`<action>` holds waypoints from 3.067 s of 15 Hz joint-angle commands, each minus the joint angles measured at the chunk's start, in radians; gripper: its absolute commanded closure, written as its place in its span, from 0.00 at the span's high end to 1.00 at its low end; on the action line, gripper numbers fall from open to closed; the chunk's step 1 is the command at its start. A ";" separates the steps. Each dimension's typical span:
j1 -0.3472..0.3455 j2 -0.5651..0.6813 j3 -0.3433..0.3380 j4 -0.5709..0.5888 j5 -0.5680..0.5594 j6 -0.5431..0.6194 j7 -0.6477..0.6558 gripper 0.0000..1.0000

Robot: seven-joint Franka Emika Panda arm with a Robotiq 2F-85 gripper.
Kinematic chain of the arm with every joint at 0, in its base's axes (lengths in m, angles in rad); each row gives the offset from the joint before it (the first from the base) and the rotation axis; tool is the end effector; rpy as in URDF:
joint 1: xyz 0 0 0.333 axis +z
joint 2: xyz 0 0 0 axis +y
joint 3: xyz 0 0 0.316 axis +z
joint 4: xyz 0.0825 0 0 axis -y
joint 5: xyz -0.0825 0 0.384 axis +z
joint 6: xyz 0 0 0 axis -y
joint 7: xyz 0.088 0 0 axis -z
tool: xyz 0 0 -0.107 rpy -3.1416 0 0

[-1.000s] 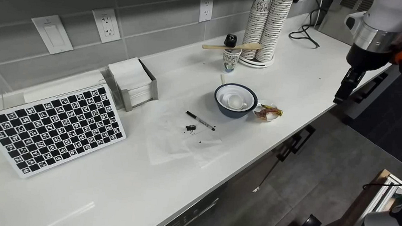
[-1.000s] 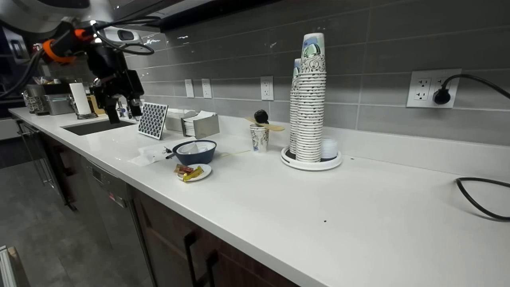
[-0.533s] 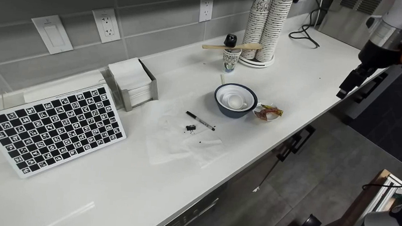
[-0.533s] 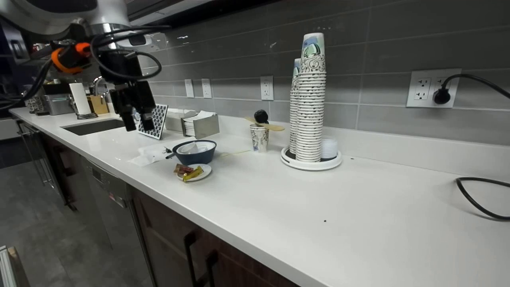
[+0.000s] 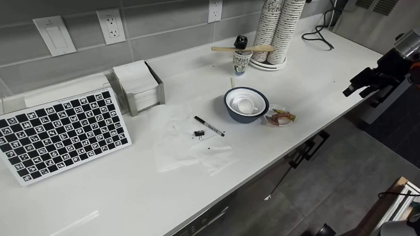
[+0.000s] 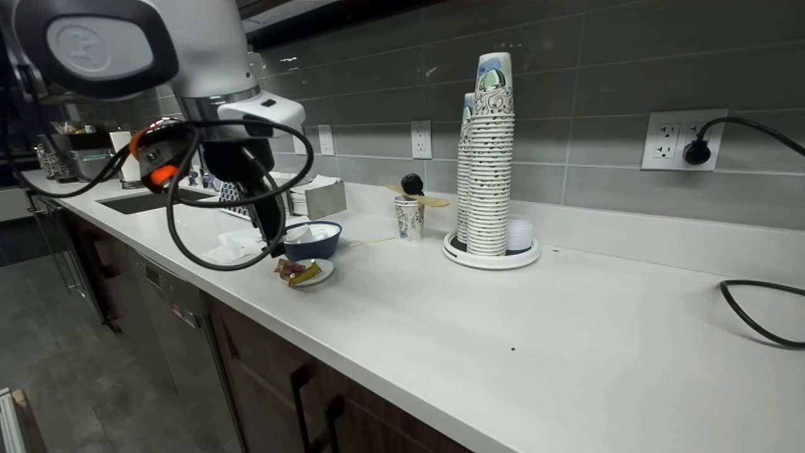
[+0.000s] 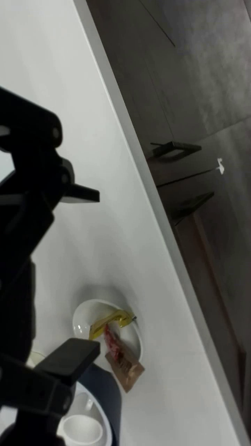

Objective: Pour the contents on the white plate into the white bowl.

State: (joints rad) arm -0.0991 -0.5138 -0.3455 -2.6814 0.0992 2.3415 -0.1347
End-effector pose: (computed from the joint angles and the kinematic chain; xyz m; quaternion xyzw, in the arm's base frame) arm 0.3527 -0.1610 0.4005 -0.9754 0.1698 -0.1007 0.0979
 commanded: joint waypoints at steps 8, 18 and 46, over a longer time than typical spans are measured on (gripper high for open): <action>0.050 0.132 -0.075 0.062 0.363 0.034 -0.080 1.00; 0.427 0.425 -0.606 0.262 0.990 -0.311 -0.830 1.00; -0.117 0.896 0.093 0.606 0.913 -0.472 -0.999 1.00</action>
State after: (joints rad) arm -0.1815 0.3387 -0.2866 -2.1266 1.0451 1.8639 -1.1658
